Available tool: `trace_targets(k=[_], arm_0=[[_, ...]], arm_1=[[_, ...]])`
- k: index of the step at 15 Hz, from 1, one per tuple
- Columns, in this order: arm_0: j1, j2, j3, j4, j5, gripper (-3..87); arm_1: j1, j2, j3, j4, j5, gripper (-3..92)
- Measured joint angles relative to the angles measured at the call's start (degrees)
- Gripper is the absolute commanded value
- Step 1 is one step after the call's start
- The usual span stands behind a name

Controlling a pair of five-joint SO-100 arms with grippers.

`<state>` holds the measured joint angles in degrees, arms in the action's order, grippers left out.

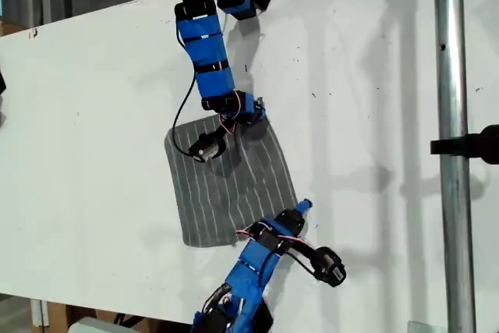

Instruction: Grasp corners of a towel and fold twice.

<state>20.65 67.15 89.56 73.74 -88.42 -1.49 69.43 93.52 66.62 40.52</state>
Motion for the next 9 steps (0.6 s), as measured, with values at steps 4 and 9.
trace_targets(k=[4, 9], arm_0=[[-0.1, -0.9, -7.6, 7.7, 0.8, 35.8], [-1.7, 4.3, -12.7, 18.4, 1.0, 35.7]], arm_1=[[0.0, 0.0, 0.0, 0.0, 0.0, -0.2], [0.0, 0.0, 0.0, 0.0, 0.0, -0.2]])
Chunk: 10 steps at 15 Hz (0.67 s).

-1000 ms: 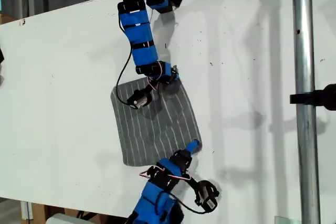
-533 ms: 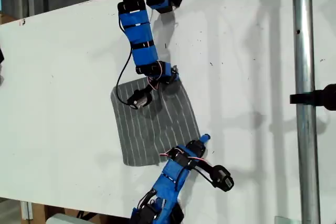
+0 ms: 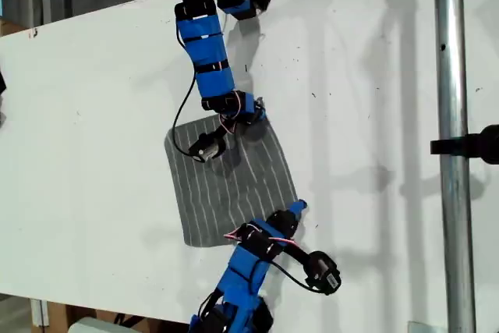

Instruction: Grasp corners of a towel and fold twice.

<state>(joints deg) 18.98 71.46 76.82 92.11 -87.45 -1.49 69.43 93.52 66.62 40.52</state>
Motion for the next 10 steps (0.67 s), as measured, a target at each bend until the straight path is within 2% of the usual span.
trace_targets(k=[1, 5, 6, 8, 10], arm_0=[[-1.1, 0.0, 1.8, -1.1, 0.7, 35.8], [-3.2, 0.1, 12.6, -12.1, 0.6, 35.8], [-3.3, 0.1, 16.6, -15.7, -0.4, 33.5], [-3.3, 1.1, 22.1, -21.8, -3.2, 13.1], [-3.5, 2.6, 26.1, -27.5, -6.3, 2.7]], arm_1=[[0.0, 0.0, 0.0, 0.0, 0.0, -0.2], [-0.2, 0.0, 0.0, 0.0, 0.0, -0.2], [-0.2, 0.0, 0.0, 0.0, 0.0, -0.2], [-0.2, 0.0, 0.0, 0.0, 0.0, -0.2], [-0.2, 0.0, 0.0, 0.0, 0.0, -0.2]])
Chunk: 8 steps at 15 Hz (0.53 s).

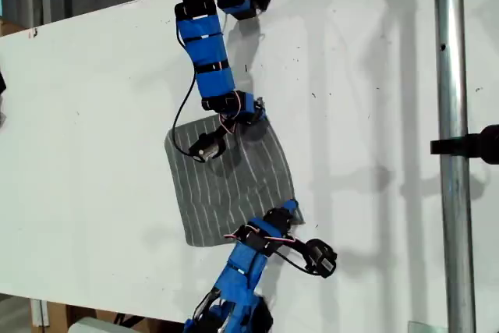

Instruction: Grasp corners of a towel and fold twice.

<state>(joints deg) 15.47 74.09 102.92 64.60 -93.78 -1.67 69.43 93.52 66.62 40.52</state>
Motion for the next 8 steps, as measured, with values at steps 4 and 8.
trace_targets(k=[4, 8], arm_0=[[-0.6, 1.6, 1.8, -1.5, -0.7, -3.0], [-0.2, 5.5, -6.2, 11.1, 0.9, -3.0]], arm_1=[[-0.1, 0.0, -0.1, -0.8, 0.0, -0.2], [-1.6, 0.1, -0.8, 0.0, 0.3, -0.2]])
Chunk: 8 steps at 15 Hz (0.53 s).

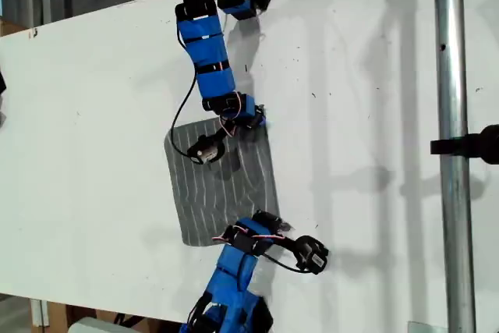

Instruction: Grasp corners of a towel and fold twice.

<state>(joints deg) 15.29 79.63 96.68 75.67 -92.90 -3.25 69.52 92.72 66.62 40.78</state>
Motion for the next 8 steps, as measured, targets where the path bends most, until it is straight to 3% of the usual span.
trace_targets(k=[2, 5, 8], arm_0=[[1.8, 2.4, -5.0, 4.7, 1.8, -3.0], [6.5, 4.0, -6.6, 5.1, 2.7, -3.0], [6.4, 8.5, -6.3, 6.2, 4.3, -3.0]], arm_1=[[-5.7, 1.2, -3.3, 6.7, 2.3, -0.2], [-19.4, 6.2, -11.2, 12.0, 6.5, -0.2], [-20.2, 11.3, -12.1, 12.2, 7.0, -0.2]])
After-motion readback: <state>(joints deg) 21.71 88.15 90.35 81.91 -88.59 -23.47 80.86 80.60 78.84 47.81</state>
